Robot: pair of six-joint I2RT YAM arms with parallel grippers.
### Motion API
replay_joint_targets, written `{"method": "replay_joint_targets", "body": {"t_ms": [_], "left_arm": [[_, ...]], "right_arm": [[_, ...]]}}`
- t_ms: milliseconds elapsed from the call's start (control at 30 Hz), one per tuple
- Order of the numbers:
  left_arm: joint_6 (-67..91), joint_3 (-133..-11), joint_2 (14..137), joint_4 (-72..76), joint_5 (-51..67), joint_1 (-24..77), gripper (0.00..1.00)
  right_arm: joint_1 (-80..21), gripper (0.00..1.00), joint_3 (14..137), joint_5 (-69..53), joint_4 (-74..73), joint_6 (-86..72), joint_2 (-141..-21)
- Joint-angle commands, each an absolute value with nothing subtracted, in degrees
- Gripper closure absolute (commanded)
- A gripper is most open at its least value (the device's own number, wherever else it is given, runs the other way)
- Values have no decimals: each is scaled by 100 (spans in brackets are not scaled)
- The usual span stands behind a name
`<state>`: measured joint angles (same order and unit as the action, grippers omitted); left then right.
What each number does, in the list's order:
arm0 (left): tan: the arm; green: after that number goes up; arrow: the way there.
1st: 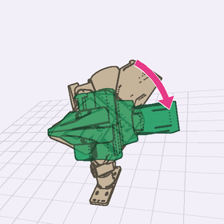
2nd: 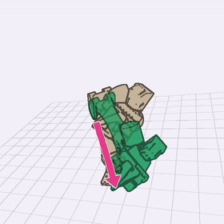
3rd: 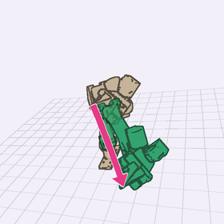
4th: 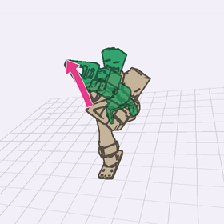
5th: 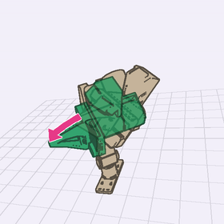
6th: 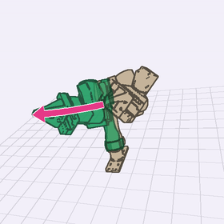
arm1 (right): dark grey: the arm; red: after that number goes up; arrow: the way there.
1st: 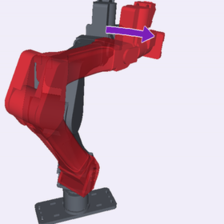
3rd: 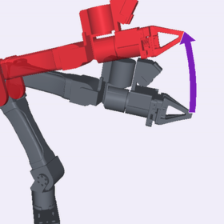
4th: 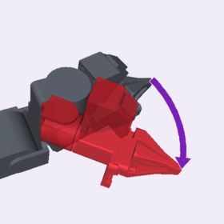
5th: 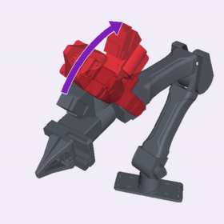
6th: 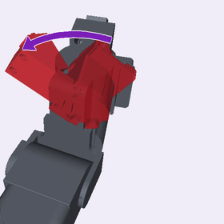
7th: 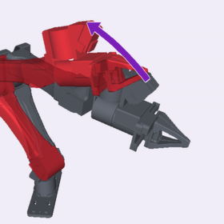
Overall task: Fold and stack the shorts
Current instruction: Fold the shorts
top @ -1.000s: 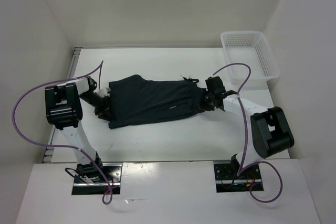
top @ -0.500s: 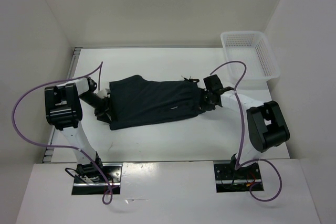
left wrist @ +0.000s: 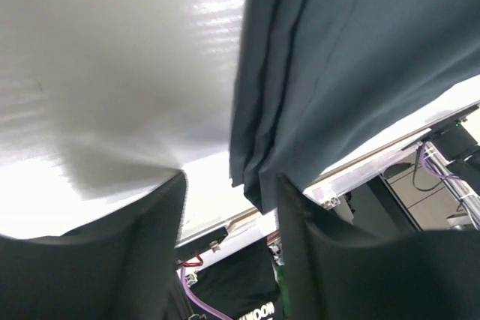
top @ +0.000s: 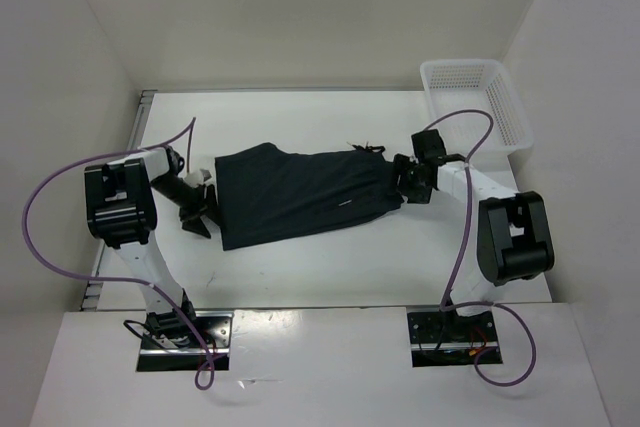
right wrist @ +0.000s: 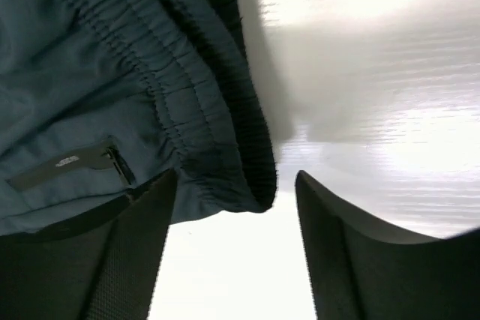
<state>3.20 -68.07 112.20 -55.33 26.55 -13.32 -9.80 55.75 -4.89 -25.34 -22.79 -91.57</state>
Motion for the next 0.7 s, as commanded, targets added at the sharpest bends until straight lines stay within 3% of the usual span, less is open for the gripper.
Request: {"method": "replay_joint_targets", "body": {"t_ms": [0, 233, 533, 567, 667], "left_arm": [[0, -6916, 11136, -4922, 2204, -1371, 37], [0, -7610, 10731, -4828, 2707, -1371, 28], [0, -8937, 11987, -3586, 2470, -1310, 20], [0, -8938, 12049, -3508, 2391, -1223, 15], [0, -8939, 12190, -3139, 2092, -1134, 15]], "right_arm": [[-1002, 28, 5467, -896, -2365, -2320, -9071], [-1002, 18, 4984, -896, -1723, -3004, -8000], [-1002, 18, 4193, -738, -1179, -4094, -7928], [-1002, 18, 4044, -738, -1073, -4305, -7928], [-1002, 18, 3850, -791, -695, -4613, -7989]]}}
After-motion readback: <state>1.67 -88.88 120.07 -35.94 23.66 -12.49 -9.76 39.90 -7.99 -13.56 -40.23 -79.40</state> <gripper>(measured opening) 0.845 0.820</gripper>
